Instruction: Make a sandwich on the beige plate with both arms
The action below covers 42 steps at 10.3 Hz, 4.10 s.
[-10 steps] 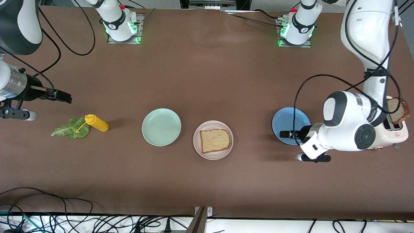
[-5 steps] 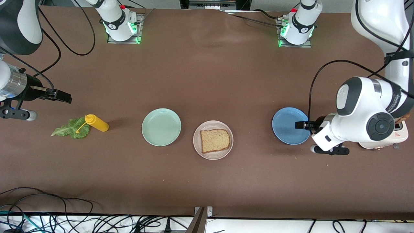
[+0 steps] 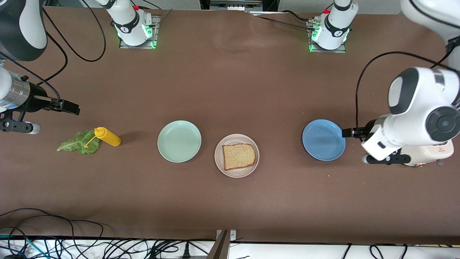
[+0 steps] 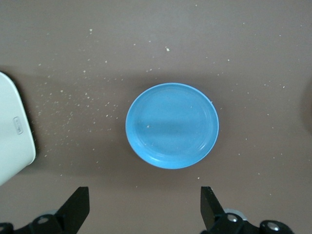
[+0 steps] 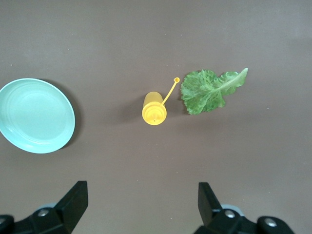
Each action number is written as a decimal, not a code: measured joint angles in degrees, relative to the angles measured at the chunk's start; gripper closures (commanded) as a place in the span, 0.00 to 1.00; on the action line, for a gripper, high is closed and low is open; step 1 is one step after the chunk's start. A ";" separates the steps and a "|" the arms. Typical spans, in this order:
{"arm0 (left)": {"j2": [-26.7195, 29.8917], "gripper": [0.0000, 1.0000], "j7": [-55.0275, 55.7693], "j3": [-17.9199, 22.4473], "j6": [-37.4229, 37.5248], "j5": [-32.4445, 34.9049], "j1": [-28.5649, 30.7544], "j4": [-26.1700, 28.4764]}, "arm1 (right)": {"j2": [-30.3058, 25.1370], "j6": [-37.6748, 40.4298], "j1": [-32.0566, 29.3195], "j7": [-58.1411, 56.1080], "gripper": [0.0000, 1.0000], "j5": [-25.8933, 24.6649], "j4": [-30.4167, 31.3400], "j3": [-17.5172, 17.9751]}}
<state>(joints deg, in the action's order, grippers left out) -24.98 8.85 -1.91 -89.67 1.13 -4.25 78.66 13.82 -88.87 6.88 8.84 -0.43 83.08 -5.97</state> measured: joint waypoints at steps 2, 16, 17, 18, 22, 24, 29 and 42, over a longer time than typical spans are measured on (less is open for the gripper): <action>5.97 0.00 0.00 0.00 -0.45 0.04 1.33 5.85 | 0.00 0.00 0.01 0.00 0.00 0.00 0.00 0.00; 25.72 0.00 1.06 -0.02 -14.95 0.04 4.97 28.83 | 0.00 0.00 0.00 0.00 0.00 0.00 0.00 0.01; 26.82 0.00 1.06 -0.05 -14.71 0.04 4.97 28.53 | 0.00 0.00 0.00 0.00 0.00 0.00 0.00 0.01; 27.75 0.00 0.80 -0.06 -13.58 0.04 4.95 28.48 | 0.00 0.00 0.00 -0.01 0.00 0.00 0.00 0.01; 28.55 0.00 -6.06 2.70 -4.14 -2.00 3.81 23.48 | 0.00 0.01 0.00 -0.01 0.00 0.00 0.00 0.01; 28.56 0.00 -9.43 4.36 -0.94 -2.33 3.53 20.89 | 0.00 0.01 0.00 -0.01 0.00 0.00 0.00 0.01; 27.95 0.00 -10.29 4.43 3.63 -1.70 2.93 14.36 | 0.00 0.01 0.00 -0.01 0.00 0.00 0.00 0.01; 24.79 0.00 -13.97 4.17 4.28 -1.66 2.45 12.43 | 5.33 -2.78 -10.52 -9.43 0.00 -1.79 0.18 -0.49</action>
<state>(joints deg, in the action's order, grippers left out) -0.19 -5.12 2.26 -85.38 -0.53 -1.80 91.09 19.15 -91.66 -3.64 -0.60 -2.22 83.26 -6.46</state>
